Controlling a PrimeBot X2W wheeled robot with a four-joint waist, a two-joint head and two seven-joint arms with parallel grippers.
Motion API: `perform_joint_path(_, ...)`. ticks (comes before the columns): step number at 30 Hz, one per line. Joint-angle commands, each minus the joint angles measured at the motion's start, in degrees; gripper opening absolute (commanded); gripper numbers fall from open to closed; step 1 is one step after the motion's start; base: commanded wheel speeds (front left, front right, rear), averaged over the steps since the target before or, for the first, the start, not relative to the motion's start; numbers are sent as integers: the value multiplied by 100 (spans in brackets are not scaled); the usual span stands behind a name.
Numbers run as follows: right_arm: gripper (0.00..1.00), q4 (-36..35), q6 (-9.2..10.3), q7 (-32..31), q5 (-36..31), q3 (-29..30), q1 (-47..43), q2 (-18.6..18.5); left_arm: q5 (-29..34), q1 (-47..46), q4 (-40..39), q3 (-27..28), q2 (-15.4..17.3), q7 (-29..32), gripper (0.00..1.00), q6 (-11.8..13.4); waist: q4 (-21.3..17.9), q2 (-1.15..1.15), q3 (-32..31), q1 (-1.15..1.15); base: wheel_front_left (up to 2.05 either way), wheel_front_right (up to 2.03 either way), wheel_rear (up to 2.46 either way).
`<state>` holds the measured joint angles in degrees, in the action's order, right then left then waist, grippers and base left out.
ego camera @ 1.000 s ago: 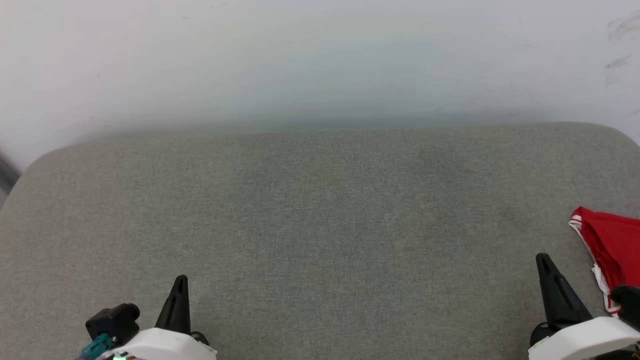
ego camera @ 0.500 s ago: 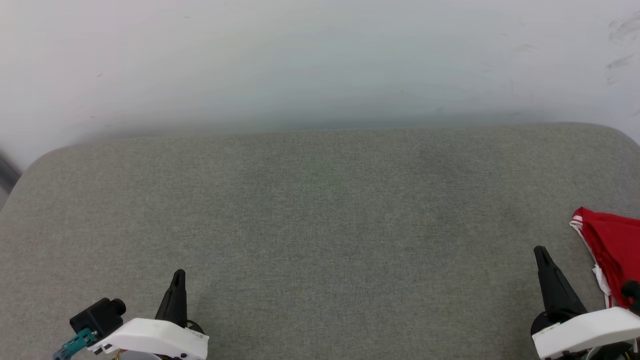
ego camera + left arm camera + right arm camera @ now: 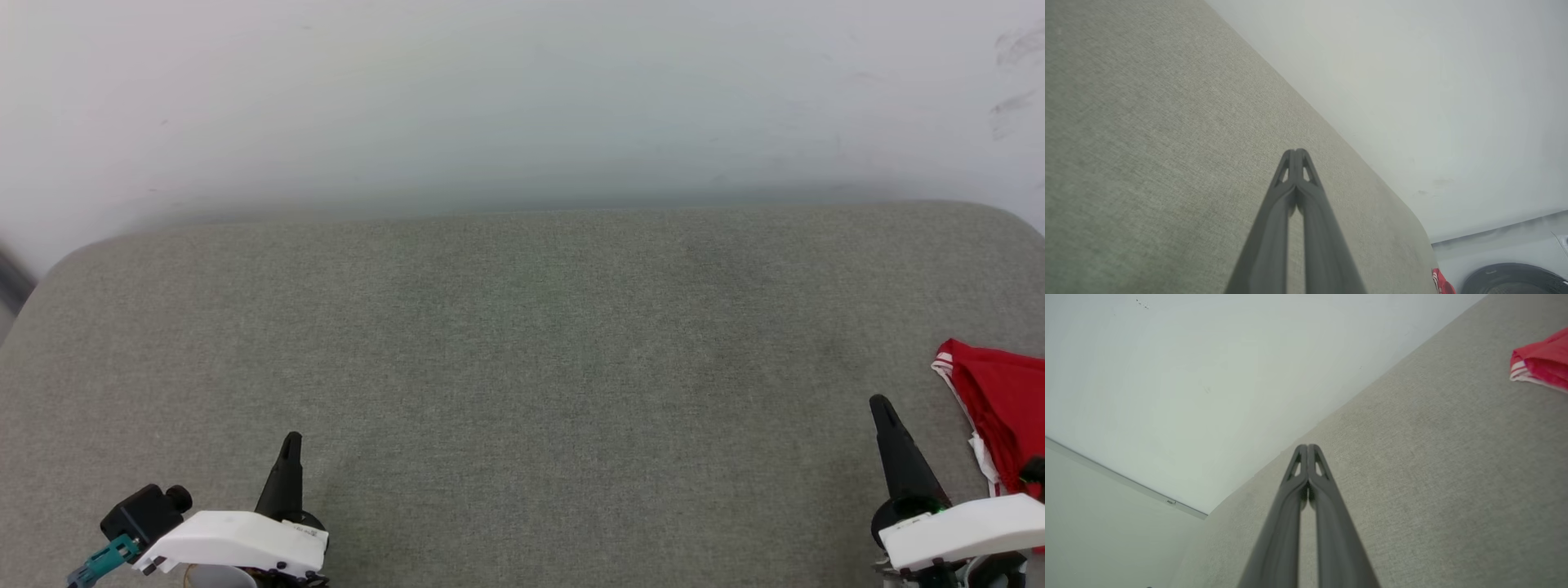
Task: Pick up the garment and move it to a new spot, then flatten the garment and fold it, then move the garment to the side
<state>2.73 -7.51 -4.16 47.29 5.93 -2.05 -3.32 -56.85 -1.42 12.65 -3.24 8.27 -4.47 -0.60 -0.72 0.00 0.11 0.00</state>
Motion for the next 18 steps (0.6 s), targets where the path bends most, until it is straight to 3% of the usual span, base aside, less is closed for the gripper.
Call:
perform_joint_path(1, 0, -9, 1, -25, 190, 12, 179, 7, -147, -136, -44, 65, -14, 43, 0, -56, 1, 0, 0, 0, 0, 0, 0)
perform_joint_path(18, 0, 305, 1, -84, 1380, 28, 378, 18, -1082, -246, 5, 325, -158, 339, 0, -237, 16, 0, 1, 0, 0, 0, 0)
